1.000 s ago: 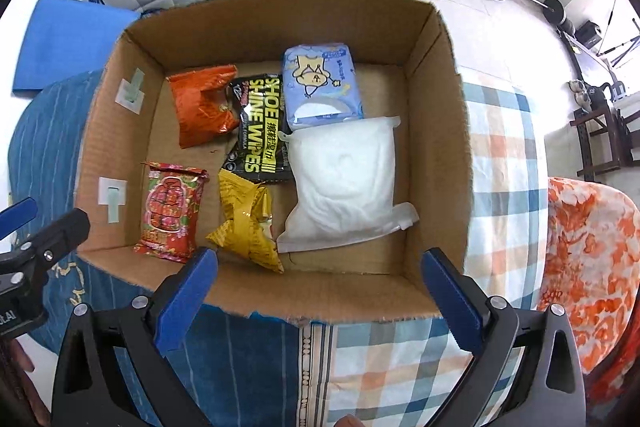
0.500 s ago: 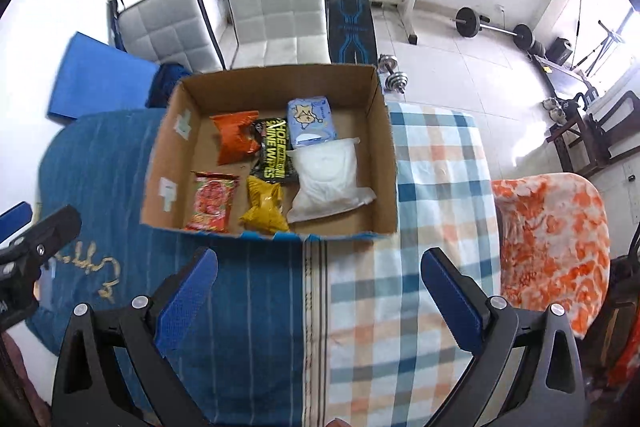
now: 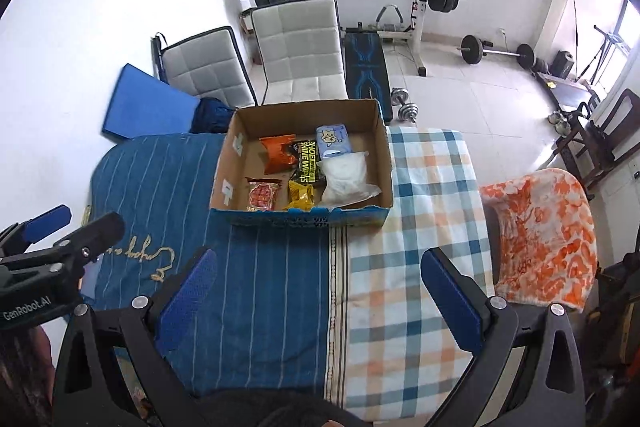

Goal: Organize soft objects

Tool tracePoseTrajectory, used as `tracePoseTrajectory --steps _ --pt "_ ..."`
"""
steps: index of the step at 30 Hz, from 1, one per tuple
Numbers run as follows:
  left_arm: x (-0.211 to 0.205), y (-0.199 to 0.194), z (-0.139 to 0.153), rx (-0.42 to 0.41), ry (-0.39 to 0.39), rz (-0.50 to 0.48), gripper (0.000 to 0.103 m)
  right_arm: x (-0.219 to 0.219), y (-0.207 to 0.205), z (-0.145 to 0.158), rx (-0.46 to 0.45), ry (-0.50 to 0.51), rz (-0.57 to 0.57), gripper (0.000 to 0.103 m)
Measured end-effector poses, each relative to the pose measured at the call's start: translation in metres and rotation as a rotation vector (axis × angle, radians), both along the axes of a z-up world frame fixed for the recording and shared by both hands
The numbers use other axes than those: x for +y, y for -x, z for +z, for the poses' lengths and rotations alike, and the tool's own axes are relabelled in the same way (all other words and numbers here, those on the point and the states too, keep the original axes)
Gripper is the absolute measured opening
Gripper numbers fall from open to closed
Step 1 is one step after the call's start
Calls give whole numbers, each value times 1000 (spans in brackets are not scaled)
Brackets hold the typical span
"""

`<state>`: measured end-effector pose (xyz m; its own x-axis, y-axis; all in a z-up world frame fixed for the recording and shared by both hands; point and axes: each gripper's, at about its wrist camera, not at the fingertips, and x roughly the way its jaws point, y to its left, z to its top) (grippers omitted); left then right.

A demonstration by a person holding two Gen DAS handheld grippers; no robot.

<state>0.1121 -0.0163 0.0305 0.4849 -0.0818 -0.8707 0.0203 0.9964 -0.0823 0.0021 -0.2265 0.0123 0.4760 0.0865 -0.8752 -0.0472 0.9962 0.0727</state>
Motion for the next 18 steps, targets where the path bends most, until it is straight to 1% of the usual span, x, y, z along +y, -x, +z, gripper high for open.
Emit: tracePoseTrajectory --steps 4,9,13,18 --pt "0 18 11 0 14 -7 103 -1 28 16 -5 -5 4 103" --pt "3 33 23 -11 19 -5 103 -1 45 27 -7 -2 12 103" --pt "4 41 32 -32 17 0 103 -2 52 44 -48 5 2 103" --pt "3 44 45 -75 1 5 103 -2 52 69 -119 34 -5 103"
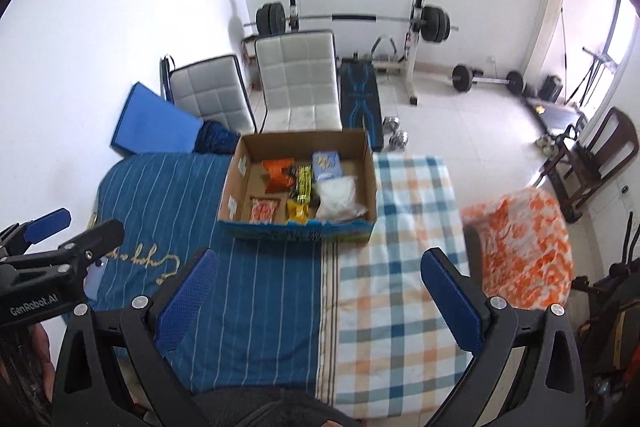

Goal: Organize soft objects

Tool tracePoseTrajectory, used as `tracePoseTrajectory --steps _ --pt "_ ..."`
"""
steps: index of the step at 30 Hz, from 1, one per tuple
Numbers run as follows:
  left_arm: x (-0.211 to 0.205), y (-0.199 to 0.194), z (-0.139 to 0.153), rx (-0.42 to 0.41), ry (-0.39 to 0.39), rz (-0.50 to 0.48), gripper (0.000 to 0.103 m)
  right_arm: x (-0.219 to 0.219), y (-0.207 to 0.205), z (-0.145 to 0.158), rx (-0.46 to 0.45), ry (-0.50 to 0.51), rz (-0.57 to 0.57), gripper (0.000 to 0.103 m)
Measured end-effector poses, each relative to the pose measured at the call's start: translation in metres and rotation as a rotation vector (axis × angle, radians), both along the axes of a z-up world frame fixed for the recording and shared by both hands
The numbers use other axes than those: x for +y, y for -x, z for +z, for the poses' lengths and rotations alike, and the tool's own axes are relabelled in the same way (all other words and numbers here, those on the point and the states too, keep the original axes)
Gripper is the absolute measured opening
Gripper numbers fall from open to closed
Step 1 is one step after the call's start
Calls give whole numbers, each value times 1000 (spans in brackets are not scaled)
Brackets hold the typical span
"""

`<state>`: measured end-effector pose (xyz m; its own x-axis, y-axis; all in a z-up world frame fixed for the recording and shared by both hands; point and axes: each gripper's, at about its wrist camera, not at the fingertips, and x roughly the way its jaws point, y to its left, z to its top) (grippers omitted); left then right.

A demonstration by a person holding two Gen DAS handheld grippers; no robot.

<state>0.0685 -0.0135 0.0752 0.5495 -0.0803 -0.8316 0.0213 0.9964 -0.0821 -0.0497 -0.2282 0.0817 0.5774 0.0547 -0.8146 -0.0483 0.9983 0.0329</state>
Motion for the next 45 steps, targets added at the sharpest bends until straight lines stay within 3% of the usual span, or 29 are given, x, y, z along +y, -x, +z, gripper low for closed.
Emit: tracePoseTrajectory --steps 14,45 --pt "-1 -4 18 -75 -21 20 103 3 -16 20 -70 37 -10 103" --pt "-14 -7 13 -73 -20 25 103 -14 -21 19 -76 33 -39 103"
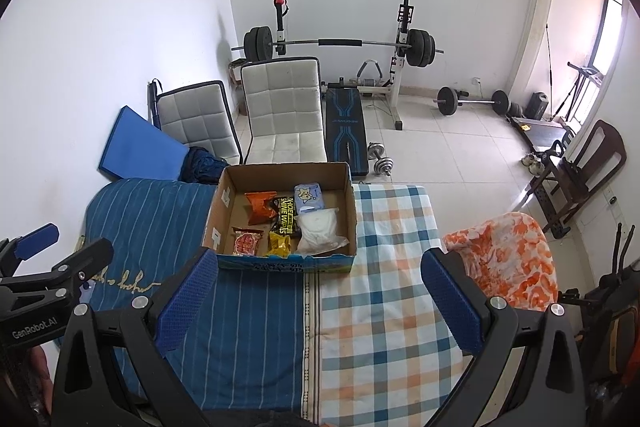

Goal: Organize soft objects

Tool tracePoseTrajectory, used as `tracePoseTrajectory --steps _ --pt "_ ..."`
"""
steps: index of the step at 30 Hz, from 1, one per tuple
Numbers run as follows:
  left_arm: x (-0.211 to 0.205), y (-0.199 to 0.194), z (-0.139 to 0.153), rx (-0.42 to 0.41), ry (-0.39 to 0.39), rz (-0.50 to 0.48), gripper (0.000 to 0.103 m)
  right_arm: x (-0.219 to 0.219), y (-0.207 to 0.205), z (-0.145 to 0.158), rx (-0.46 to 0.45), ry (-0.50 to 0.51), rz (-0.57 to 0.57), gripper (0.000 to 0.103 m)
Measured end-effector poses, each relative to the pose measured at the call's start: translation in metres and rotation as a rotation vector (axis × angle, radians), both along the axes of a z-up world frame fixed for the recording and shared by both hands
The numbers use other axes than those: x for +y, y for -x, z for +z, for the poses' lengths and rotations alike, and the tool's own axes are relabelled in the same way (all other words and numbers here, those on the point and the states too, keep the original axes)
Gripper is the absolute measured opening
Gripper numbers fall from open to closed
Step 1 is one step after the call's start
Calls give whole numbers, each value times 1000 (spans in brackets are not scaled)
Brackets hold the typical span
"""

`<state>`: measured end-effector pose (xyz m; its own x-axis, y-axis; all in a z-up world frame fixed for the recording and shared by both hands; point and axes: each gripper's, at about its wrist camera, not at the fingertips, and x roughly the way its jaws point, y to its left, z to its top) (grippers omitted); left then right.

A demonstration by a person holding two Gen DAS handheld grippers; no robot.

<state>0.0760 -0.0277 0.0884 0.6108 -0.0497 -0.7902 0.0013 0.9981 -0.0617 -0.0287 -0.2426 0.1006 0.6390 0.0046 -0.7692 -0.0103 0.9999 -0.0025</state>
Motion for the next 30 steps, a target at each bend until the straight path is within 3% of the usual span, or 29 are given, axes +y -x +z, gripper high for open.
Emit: tracePoseTrajectory --steps 30 --pt "8 -10 1 -9 7 26 103 -1 -2 -5 0 -11 3 103"
